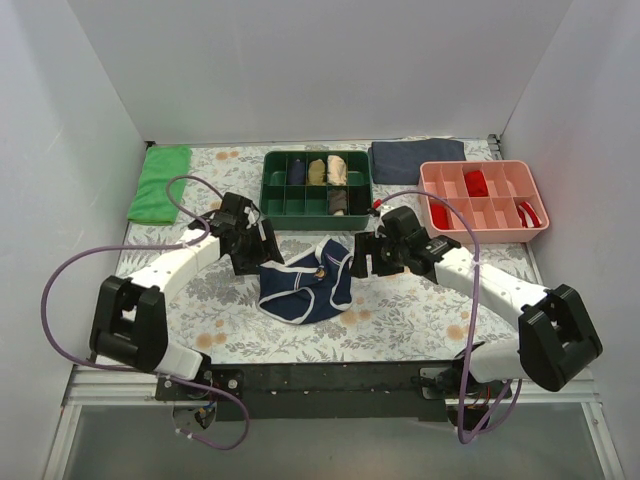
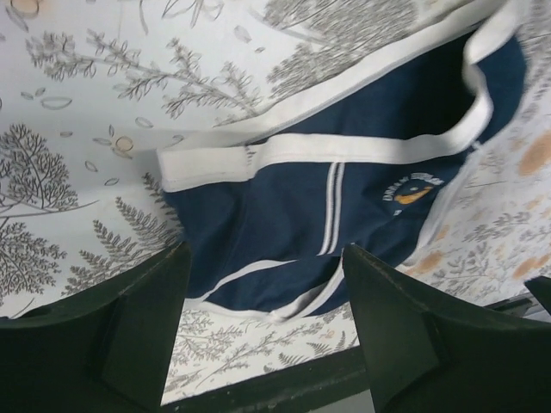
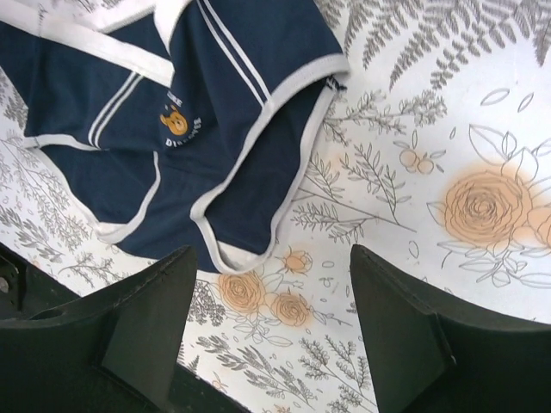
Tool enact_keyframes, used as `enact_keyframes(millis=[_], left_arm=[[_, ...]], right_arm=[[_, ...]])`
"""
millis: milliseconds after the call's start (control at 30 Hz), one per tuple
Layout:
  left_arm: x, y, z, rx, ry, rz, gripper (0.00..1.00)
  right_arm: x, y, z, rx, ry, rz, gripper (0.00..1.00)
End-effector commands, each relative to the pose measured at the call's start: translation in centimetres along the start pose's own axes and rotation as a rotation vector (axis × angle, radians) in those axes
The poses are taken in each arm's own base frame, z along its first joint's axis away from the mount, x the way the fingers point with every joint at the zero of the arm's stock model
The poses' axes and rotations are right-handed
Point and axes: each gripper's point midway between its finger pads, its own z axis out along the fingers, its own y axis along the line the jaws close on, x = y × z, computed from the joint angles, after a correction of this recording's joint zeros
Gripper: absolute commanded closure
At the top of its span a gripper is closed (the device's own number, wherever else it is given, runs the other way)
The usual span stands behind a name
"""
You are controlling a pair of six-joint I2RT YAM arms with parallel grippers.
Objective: Roll the underwear
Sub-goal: Flatten out the underwear at the center of the board.
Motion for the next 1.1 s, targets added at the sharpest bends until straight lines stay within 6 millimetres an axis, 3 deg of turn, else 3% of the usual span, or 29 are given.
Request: enact_keyframes(millis=[0, 167, 367, 467, 633, 833, 1067], left_arm=[[-0.3, -0.2, -0.2, -0.035, 0.032, -0.03, 0.3], [-1.7, -0.8, -0.1, -0.105, -0.003, -0.012, 0.32], [0.4, -3.1, 1.4, -0.14, 0.008, 0.077, 0.4], [0.8, -2.5, 2.4, -0.216, -0.015, 0.093, 0.44], [-1.2, 0.0, 2.0, -0.354, -0.16, 0.095, 0.47], [-3.3, -0.5, 0.9, -0.354, -0.25, 0.126, 0.46], [-1.9, 0.7, 2.4, -0.371, -0.199, 0.156, 0.46]], right_arm=[[-0.4, 0.9, -1.1, -0.037, -0.035, 0.01, 0.21], [0.6, 0.8, -0.9, -0.049, -0.012, 0.029, 0.21], [1.5, 0.5, -0.8, -0.044, -0.003, 0.032, 0.21], [1.6, 0.5, -0.9, -0.049, 0.0, 0.03, 0.21], [2.2, 0.2, -1.1, -0.046, 0.0, 0.035, 0.21], [3.0, 0.2, -1.0, -0.055, 0.012, 0.048, 0.21], [3.3, -0.1, -1.1, -0.04, 0.018, 0.066, 0.21]])
